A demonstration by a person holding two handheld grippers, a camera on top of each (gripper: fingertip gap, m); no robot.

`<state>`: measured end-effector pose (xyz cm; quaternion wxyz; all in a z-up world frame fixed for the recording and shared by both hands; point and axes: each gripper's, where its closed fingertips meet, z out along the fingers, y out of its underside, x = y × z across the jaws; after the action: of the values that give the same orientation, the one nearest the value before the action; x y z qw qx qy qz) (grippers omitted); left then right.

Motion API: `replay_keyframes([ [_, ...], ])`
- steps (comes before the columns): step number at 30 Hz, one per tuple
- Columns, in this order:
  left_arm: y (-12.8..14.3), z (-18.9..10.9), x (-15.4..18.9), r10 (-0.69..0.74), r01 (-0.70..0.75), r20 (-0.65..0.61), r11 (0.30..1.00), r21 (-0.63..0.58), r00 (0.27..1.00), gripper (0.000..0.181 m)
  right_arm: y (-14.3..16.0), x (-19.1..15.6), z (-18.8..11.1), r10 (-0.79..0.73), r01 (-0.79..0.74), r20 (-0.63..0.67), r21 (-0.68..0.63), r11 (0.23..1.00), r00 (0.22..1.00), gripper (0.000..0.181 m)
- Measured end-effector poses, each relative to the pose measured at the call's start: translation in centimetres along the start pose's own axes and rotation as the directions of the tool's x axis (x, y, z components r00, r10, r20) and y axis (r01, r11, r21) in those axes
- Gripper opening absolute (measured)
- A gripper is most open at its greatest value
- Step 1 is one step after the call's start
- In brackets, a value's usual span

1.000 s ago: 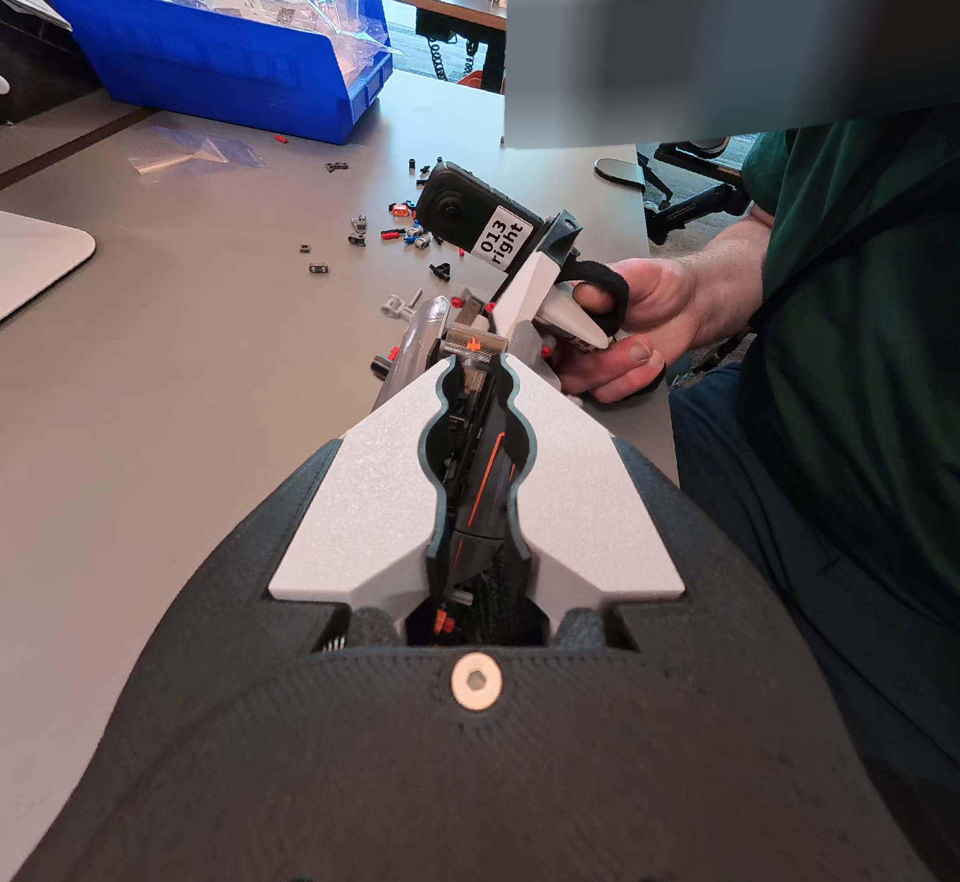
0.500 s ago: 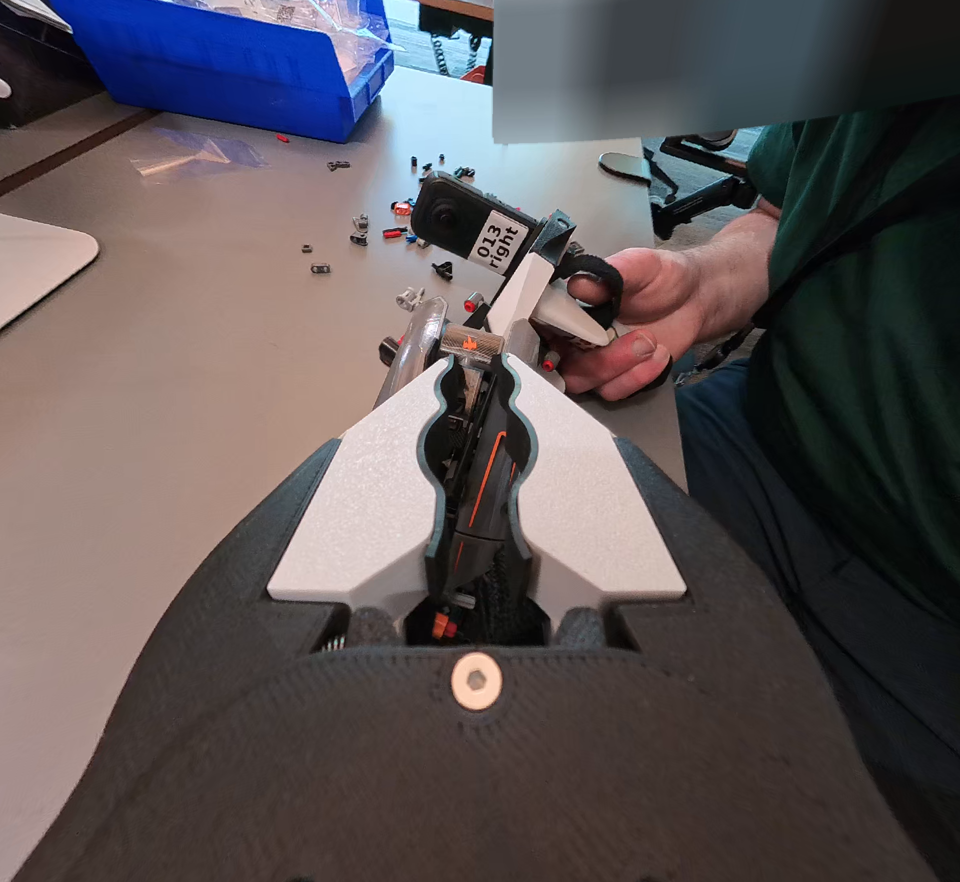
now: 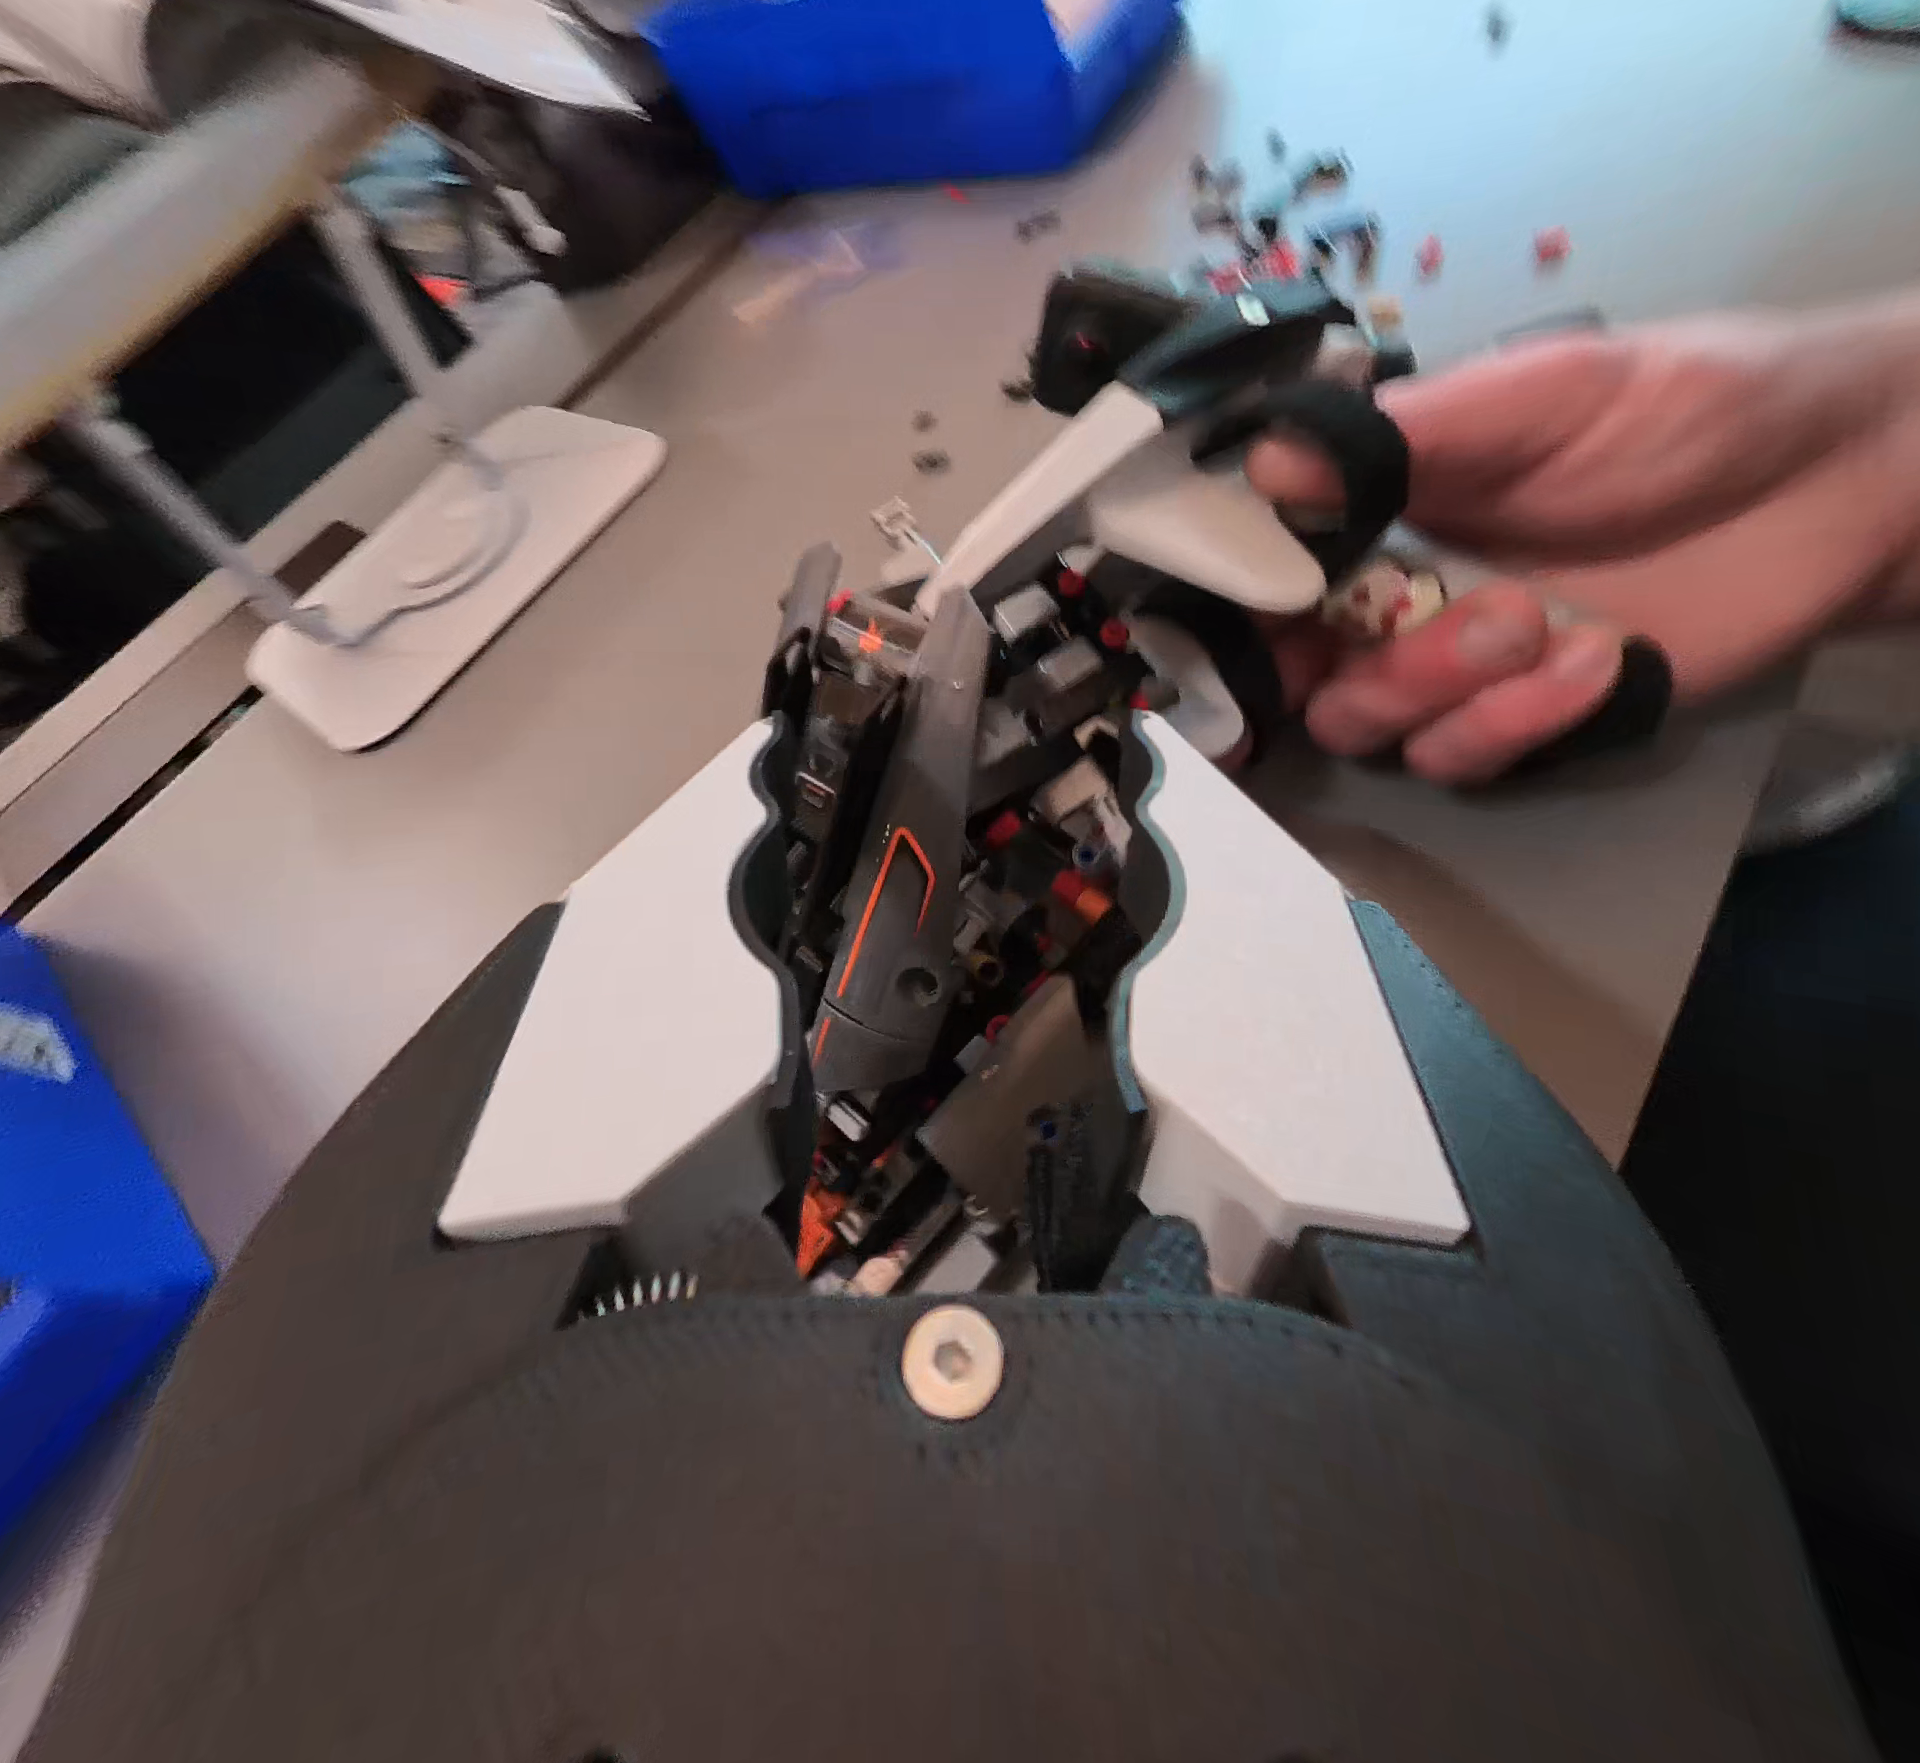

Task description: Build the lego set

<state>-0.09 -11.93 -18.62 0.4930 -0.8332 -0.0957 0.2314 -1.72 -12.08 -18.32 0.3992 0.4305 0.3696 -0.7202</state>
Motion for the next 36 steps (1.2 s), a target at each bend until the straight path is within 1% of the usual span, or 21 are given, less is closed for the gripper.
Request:
replay_keyframes([
  [1,-0.2,-0.2,-0.1,-0.008,0.008,0.044,1.0,0.008,0.999,0.062,0.0,0.0,0.0,0.002,-0.002,-0.001,0.0,1.0,1.0,0.027],
  [2,-0.3,-0.5,-0.1,0.018,-0.019,0.098,1.0,0.006,0.995,0.063,0.0,0.0,0.0,0.005,-0.005,0.0,0.0,1.0,1.0,0.026],
  [4,-0.8,-1.1,0.2,0.125,-0.123,0.22,0.992,-0.024,0.967,0.056,-0.1,-0.1,-0.2,0.014,-0.015,0.01,0.01,1.0,1.0,0.028],
  [6,-1.3,-1.4,1.4,0.277,-0.263,0.316,0.961,-0.087,0.908,0.046,-0.3,-0.2,-0.3,0.029,-0.03,0.029,0.016,0.999,0.999,0.032],
  [7,-1.4,-1.2,2.4,0.338,-0.316,0.336,0.941,-0.118,0.879,0.043,-0.4,-0.3,-0.3,0.039,-0.04,0.041,0.021,0.999,0.998,0.034],
  [8,-1.3,-0.8,3.6,0.373,-0.347,0.325,0.928,-0.137,0.869,0.039,-0.5,-0.4,-0.3,0.047,-0.049,0.049,0.023,0.999,0.998,0.035],
  [9,-1.0,-0.2,4.6,0.397,-0.362,0.31,0.917,-0.167,0.864,0.035,-0.4,-0.4,-0.4,0.051,-0.052,0.055,0.021,0.998,0.997,0.036],
  [10,-0.6,0.2,4.6,0.405,-0.354,0.32,0.912,-0.206,0.857,0.032,-0.4,-0.5,-0.4,0.05,-0.051,0.059,0.022,0.998,0.997,0.035],
  [11,-0.3,0.5,4.7,0.384,-0.327,0.324,0.92,-0.217,0.865,0.028,-0.4,-0.6,-0.5,0.048,-0.049,0.063,0.021,0.999,0.997,0.034],
  [13,-0.2,1.1,4.2,0.295,-0.236,0.344,0.951,-0.202,0.891,0.027,-0.1,-0.7,-0.6,0.05,-0.051,0.067,0.01,0.999,0.997,0.035],
  [16,-0.4,1.4,2.6,0.277,-0.199,0.411,0.955,-0.221,0.869,0.025,0.0,-0.7,-0.9,0.054,-0.055,0.056,0.01,0.998,0.997,0.033],
  [18,-0.8,1.6,2.4,0.211,-0.147,0.418,0.973,-0.179,0.884,0.025,0.1,-0.9,-1.1,0.05,-0.051,0.059,0.005,0.999,0.997,0.034],
  [19,-0.7,1.8,2.4,0.193,-0.127,0.423,0.976,-0.18,0.886,0.024,0.2,-1.0,-1.3,0.044,-0.045,0.06,0.005,0.999,0.997,0.034],
  [26,-1.0,2.9,2.7,0.09,-0.048,0.426,0.993,-0.107,0.9,0.021,0.8,-1.7,-2.3,0.028,-0.028,0.066,0.003,1.0,0.997,0.04],
  [30,-1.2,3.3,2.8,0.041,-0.011,0.422,0.997,-0.073,0.905,0.015,1.4,-2.1,-2.6,0.001,0.0,0.066,-0.011,1.0,0.998,0.042],
  [32,-1.4,3.4,3.0,0.024,-0.002,0.418,0.998,-0.055,0.908,0.006,1.8,-2.2,-2.6,-0.013,0.015,0.061,-0.021,1.0,0.998,0.043],
  [36,-1.7,3.1,3.0,-0.032,0.04,0.413,0.999,-0.01,0.91,0.005,2.0,-2.6,-2.8,-0.019,0.02,0.074,-0.015,1.0,0.997,0.043],
])
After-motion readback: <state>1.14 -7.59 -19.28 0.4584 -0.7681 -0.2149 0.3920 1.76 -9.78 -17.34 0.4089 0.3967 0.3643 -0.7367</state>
